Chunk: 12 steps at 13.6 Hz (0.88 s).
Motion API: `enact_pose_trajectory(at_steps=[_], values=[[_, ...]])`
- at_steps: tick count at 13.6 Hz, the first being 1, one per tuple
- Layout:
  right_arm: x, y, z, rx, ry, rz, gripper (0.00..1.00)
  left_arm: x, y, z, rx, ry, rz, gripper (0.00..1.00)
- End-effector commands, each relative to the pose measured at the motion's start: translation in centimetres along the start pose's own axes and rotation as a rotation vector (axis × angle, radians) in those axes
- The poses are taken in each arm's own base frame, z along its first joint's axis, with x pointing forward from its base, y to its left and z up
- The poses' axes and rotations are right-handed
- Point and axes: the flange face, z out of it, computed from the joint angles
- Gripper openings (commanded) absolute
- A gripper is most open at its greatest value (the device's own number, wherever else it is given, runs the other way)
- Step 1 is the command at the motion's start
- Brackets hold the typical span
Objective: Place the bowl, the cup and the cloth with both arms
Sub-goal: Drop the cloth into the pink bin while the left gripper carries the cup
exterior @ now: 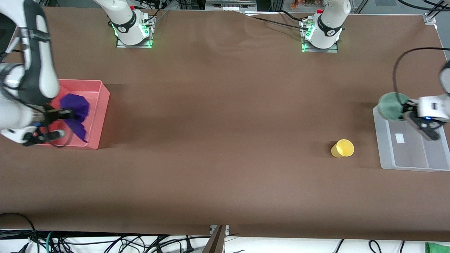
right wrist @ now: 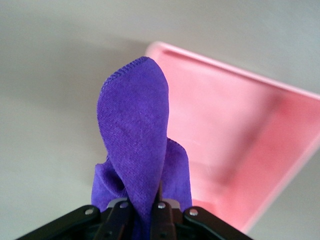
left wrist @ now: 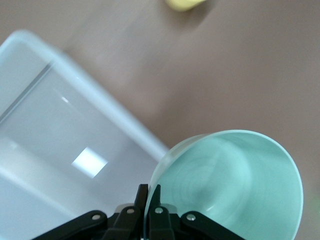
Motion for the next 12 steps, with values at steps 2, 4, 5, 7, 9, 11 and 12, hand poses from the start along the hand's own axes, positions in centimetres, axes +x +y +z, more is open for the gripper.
enact_pose_trajectory(at_steps=[2,4,5,7,9,11,12], values=[[-3.4,4.7,2.8,0.052,-0.055,0.043,0.00,-6.0,-7.5,3.4,0.028,0.017,0.039,0.00],[-3.6,6.2,4.9,0.058,-0.065,0.079,0.00,-7.8,-9.5,8.2,0.049,0.045,0.051,0.00],[-3.6,6.9,6.2,0.058,-0.067,0.092,0.00,-8.7,-10.3,10.1,0.049,0.063,0.058,0.00],[-3.7,7.0,9.5,0.058,-0.064,0.103,0.00,-8.2,-10.6,13.5,0.013,0.123,0.052,0.00],[-3.9,6.5,13.0,0.070,-0.034,0.113,0.00,-7.2,-10.4,14.3,-0.003,0.142,0.060,0.45],[-4.2,6.2,15.5,0.071,-0.030,0.119,0.00,-7.1,-10.1,13.1,-0.004,0.140,0.075,1.00],[-4.0,6.3,16.1,0.070,-0.036,0.123,0.00,-6.3,-9.6,10.6,-0.003,0.143,0.088,1.00]])
